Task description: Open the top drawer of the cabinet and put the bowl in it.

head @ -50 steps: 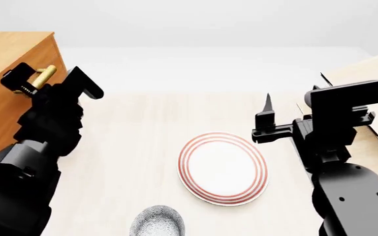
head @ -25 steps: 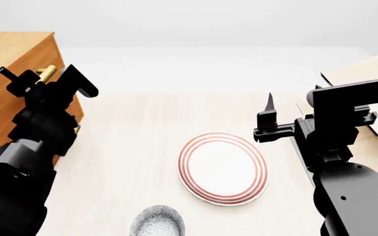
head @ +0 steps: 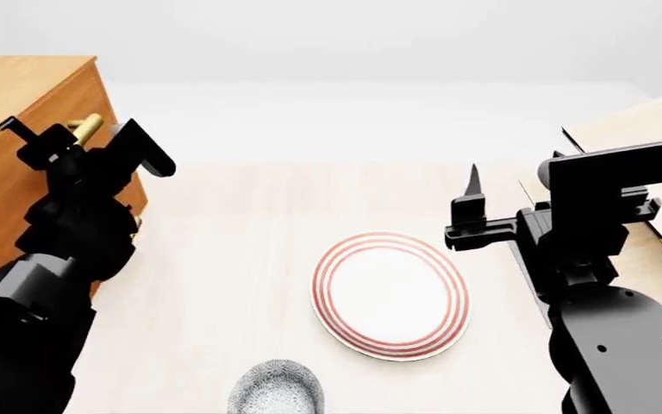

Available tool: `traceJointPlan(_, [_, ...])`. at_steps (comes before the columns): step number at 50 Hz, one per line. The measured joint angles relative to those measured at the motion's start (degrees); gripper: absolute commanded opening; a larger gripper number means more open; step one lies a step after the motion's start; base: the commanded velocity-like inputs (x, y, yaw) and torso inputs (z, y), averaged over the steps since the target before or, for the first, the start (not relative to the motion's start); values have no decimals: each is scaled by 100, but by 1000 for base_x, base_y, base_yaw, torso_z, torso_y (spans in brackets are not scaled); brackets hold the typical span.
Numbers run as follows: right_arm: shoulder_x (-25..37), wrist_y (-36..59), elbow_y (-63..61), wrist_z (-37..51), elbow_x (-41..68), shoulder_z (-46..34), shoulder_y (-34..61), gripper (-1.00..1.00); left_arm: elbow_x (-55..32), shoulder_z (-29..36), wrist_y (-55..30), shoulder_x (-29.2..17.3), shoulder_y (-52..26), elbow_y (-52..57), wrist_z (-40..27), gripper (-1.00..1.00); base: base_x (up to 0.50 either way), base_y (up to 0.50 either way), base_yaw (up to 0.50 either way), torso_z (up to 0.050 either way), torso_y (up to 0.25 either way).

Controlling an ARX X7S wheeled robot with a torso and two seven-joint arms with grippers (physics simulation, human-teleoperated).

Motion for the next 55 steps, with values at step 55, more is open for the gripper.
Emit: traceJointPlan(55, [29, -39, -33, 74, 128, 81, -68, 100, 238, 141, -1081, -489, 957, 3309, 213, -100, 0, 0, 0, 0, 0])
